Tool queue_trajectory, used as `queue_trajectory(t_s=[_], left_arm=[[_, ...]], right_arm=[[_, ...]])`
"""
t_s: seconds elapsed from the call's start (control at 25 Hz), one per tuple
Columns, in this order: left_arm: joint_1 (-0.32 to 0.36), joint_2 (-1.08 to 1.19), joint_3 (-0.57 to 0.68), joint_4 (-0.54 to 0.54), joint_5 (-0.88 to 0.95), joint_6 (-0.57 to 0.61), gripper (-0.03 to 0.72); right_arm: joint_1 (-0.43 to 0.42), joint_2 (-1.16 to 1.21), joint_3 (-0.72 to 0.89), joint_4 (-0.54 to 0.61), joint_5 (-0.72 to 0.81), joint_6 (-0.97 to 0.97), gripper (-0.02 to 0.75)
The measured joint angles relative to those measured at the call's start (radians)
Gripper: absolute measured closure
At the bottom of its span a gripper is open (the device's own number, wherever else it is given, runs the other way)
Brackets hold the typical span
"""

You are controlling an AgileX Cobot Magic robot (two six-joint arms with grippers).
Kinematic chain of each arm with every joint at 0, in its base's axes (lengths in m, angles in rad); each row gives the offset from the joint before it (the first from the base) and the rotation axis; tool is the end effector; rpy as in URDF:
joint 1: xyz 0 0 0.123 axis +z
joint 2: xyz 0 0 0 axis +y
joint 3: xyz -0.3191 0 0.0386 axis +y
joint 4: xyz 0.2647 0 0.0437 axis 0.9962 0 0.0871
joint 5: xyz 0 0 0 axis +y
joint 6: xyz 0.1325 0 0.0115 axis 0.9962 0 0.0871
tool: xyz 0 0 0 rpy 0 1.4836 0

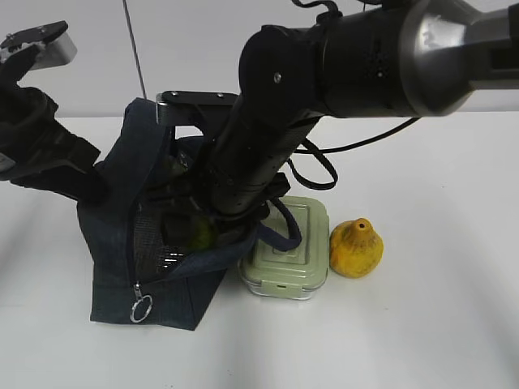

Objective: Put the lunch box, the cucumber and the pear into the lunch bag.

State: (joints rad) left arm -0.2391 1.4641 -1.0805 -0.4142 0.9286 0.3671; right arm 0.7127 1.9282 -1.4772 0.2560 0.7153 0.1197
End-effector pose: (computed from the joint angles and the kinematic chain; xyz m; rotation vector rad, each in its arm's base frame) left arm 0.2948 -0.1160 0.2693 0.5624 2.6788 -0.4868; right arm 0.3402 0.3233 0.2178 -0.5972 2.6623 0.5467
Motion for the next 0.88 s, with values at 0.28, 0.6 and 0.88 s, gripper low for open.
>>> queue_trajectory(t_s=[0.28,0.6,0.88], left_arm=[[0.000,0.000,0.000,0.011,-0.002,0.000,0.685],[0.000,0.000,0.000,0.013,-0.001,0.000,0.685],[0.000,0.000,0.000,0.015,-0.001,0.000,0.685]], right_arm=[[0.000,-0.125,-0.003,-0.102,0.027,-0.053,0.170],[-0.080,-0.203,-0.006,-0.315,0.264,0.011,0.170],[-0.241,-0.166,-0.006,-0.356,0.397,-0.011,0.209]])
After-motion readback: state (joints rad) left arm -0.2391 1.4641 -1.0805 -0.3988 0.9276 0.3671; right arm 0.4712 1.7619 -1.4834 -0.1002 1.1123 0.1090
